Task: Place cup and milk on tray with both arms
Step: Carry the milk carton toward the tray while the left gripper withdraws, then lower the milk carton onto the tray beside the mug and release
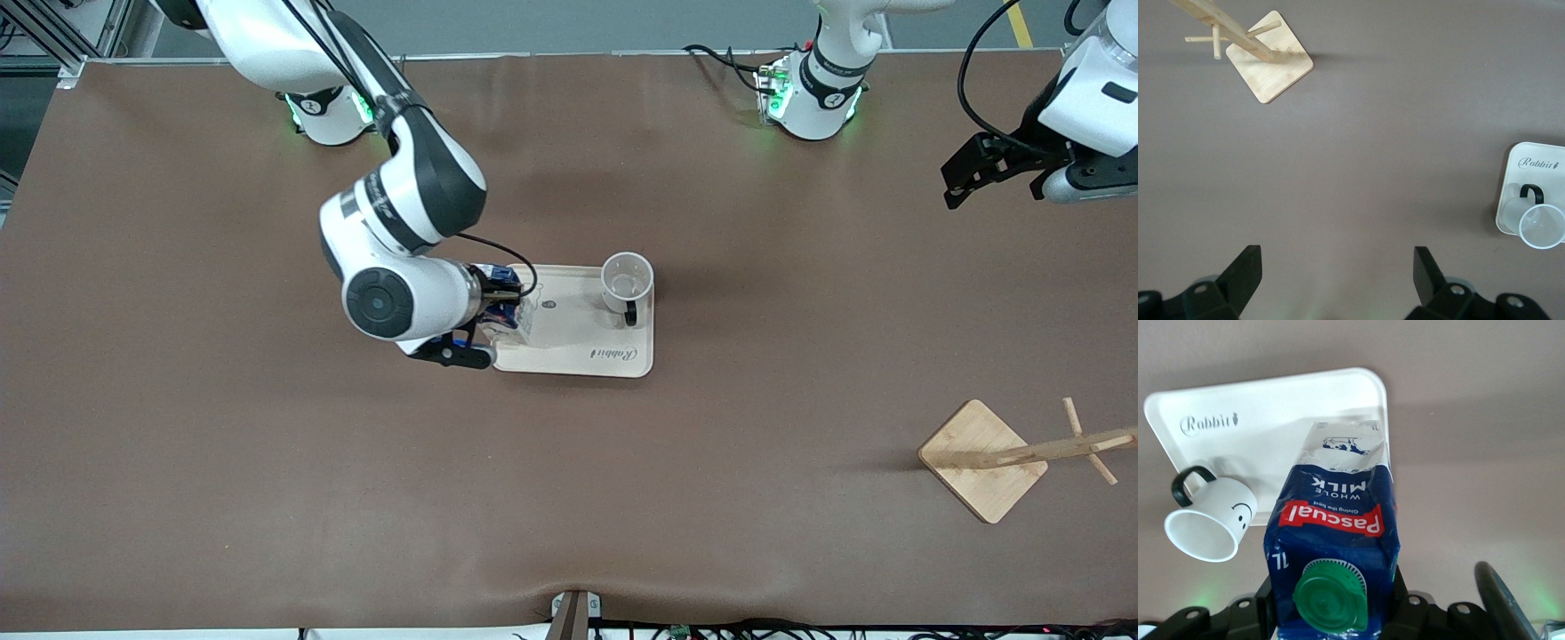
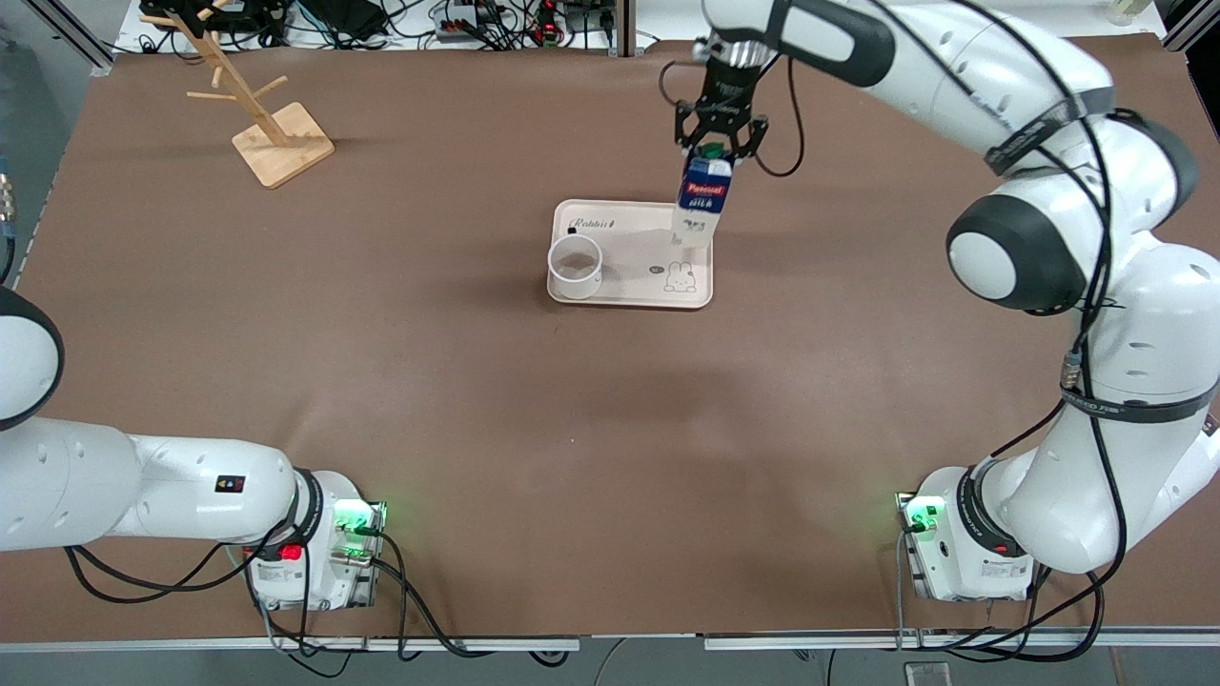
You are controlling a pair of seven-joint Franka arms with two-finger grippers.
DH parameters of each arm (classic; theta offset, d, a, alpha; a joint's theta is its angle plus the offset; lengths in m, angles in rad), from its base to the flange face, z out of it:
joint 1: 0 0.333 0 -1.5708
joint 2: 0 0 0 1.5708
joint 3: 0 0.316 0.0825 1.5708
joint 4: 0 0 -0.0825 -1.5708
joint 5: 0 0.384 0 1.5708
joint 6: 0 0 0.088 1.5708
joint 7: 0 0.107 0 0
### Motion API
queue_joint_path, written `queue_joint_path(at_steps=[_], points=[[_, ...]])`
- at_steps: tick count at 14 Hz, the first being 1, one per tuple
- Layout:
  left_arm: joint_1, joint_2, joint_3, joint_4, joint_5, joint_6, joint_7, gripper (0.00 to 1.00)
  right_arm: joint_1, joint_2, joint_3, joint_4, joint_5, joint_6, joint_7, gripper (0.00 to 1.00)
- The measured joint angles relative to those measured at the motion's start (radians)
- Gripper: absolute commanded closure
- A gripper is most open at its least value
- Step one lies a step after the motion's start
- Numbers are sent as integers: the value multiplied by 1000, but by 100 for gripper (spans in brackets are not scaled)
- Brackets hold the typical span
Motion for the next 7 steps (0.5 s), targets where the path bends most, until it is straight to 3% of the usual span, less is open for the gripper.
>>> queue_joint_path(at_steps=[7], points=[[-1, 0, -9, -1, 0, 1, 3, 0, 47, 30, 0, 2, 3, 47, -12, 100]])
